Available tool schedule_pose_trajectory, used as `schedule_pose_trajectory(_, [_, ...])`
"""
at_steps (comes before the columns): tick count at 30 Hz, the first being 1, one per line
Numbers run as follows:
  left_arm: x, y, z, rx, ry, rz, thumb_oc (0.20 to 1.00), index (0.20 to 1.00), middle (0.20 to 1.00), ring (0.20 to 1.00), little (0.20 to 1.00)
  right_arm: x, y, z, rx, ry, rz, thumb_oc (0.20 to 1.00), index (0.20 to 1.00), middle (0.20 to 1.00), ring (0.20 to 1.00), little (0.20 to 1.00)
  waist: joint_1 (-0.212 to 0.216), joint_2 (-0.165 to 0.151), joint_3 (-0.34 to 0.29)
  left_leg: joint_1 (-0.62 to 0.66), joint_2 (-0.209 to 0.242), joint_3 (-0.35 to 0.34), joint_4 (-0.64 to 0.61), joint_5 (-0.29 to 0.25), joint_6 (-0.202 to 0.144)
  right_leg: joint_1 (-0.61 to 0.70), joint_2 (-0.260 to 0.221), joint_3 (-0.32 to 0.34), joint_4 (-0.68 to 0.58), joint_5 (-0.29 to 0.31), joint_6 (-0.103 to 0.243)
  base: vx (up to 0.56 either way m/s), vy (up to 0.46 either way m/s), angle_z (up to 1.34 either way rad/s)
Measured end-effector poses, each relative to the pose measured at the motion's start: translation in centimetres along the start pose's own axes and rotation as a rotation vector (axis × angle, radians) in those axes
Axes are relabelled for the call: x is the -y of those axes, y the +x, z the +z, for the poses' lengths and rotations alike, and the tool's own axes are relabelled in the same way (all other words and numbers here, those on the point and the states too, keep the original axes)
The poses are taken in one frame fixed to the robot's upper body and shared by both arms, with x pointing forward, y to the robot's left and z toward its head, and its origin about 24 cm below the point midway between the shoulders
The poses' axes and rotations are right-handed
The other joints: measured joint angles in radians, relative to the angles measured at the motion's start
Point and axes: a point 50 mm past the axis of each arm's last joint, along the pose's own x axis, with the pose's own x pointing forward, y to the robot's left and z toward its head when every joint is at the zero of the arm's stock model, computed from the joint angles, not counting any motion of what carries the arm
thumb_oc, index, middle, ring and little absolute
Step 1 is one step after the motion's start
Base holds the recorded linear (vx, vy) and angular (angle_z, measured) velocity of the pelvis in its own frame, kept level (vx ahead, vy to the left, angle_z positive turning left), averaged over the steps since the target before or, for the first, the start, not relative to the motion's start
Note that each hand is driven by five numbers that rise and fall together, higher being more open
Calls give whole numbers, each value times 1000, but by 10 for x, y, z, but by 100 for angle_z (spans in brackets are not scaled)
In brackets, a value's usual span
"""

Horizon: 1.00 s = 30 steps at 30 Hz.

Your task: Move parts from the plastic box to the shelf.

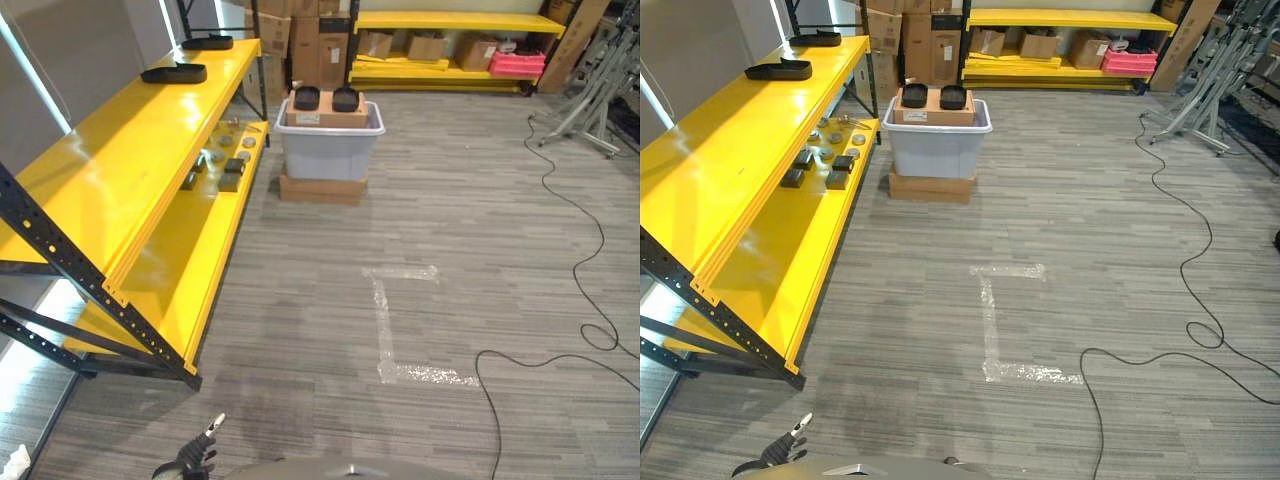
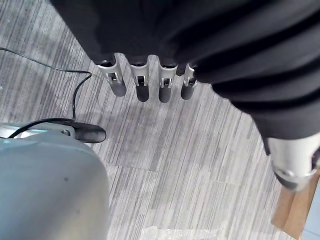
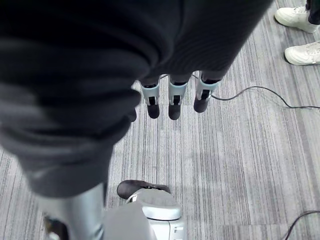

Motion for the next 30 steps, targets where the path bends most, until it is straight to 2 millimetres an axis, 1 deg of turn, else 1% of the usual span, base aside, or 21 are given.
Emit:
schedule_pose_trajectory(8, [-3,0,-3,-28,33,44,1000,1000,1000,1000,1000,0,0,-3,-24,13,3,1000,1000,1000,1000,1000,-2,-4,-3,0,0,0,0,-1,-1,0,0,1,1,0,0,0,0,0])
schedule_pose_trajectory(10, [-5,-1,-6,-52,32,62,1000,1000,1000,1000,1000,-1,0,-3,-25,13,3,1000,1000,1000,1000,1000,-4,-4,-4,0,0,1,0,0,0,0,0,1,0,0,0,0,0,0])
schedule_pose_trajectory(18, [-6,-1,-8,-73,29,96,1000,1000,1000,1000,1000,-1,0,-3,-19,35,6,1000,1000,1000,1000,1000,-4,-3,-4,1,0,1,1,-2,-2,0,0,1,1,3,-3,0,0,0])
schedule_pose_trajectory(22, [-6,-1,-8,-73,27,98,1000,1000,1000,1000,1000,-2,0,4,25,57,9,1000,1000,1000,1000,1000,-4,-2,-5,1,0,1,0,-1,-2,1,0,1,1,3,-4,10,8,0])
schedule_pose_trajectory(23, [-6,-1,-8,-78,22,95,1000,1000,1000,1000,1000,-2,-1,9,53,84,12,1000,1000,1000,1000,1000,-4,-1,-6,3,0,1,0,0,-1,2,0,1,0,3,-4,37,30,0])
schedule_pose_trajectory(26, [-5,0,-8,-87,2,95,1000,1000,1000,1000,1000,-1,-1,14,84,134,2,1000,1000,1000,1000,1000,-4,1,-7,9,0,2,0,0,0,7,0,2,0,3,-3,69,60,-1])
schedule_pose_trajectory(28, [-5,0,-7,-93,-24,96,1000,1000,1000,1000,1000,2,-3,26,133,214,7,1000,1000,1000,1000,1000,-3,4,-7,12,0,3,-1,-4,-5,8,0,4,0,1,-1,70,65,-3])
schedule_pose_trajectory(30, [-5,1,-5,-91,-25,94,1000,1000,1000,1000,1000,3,-4,36,175,255,12,1000,1000,1000,1000,1000,-2,5,-8,15,-1,5,-1,-5,-5,7,0,6,1,0,0,57,63,-3])
